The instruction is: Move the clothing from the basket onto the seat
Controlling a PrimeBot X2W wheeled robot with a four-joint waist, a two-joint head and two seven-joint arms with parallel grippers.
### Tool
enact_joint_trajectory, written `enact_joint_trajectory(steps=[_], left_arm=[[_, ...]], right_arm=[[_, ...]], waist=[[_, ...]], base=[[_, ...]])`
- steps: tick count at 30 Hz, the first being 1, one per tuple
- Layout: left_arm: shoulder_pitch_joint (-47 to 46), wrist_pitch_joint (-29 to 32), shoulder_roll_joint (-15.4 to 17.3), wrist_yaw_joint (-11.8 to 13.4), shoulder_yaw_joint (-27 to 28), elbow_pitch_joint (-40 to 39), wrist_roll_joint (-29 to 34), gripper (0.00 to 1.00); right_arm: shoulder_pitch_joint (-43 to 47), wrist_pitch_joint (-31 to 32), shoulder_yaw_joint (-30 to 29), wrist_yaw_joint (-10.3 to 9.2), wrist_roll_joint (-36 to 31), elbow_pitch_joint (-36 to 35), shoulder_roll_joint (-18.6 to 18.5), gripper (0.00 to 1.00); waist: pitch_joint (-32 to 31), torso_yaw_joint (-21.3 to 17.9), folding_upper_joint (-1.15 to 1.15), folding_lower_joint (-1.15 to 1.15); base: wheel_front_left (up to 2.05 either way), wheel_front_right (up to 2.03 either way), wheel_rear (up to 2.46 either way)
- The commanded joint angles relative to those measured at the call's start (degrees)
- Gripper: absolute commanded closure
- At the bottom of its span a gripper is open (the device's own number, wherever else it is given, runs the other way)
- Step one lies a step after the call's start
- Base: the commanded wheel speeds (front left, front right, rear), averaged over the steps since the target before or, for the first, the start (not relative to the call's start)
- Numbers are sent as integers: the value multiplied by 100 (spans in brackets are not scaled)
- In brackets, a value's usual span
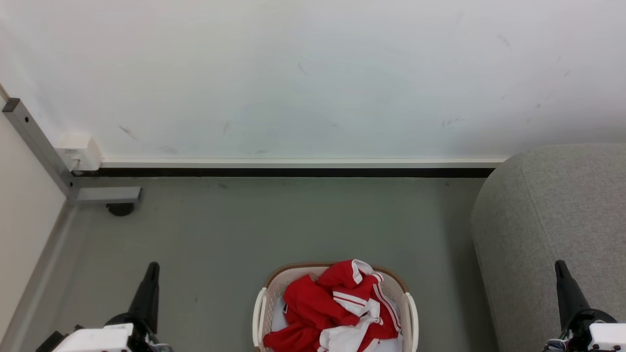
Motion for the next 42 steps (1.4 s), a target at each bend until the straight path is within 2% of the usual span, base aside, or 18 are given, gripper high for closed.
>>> enact_joint_trajectory(steps=[1,42], left_arm=[[-50,18,14,-29,13,-16,-72,100],[-50,18,15,-29,13,-16,-72,100]], right_arm=[[-70,13,-18,-13,13,-22,-36,100],[-71,12,-18,-13,13,-22,-37,100]], waist=[[0,0,0,0],[0,0,0,0]], base=[[0,0,0],[0,0,0]])
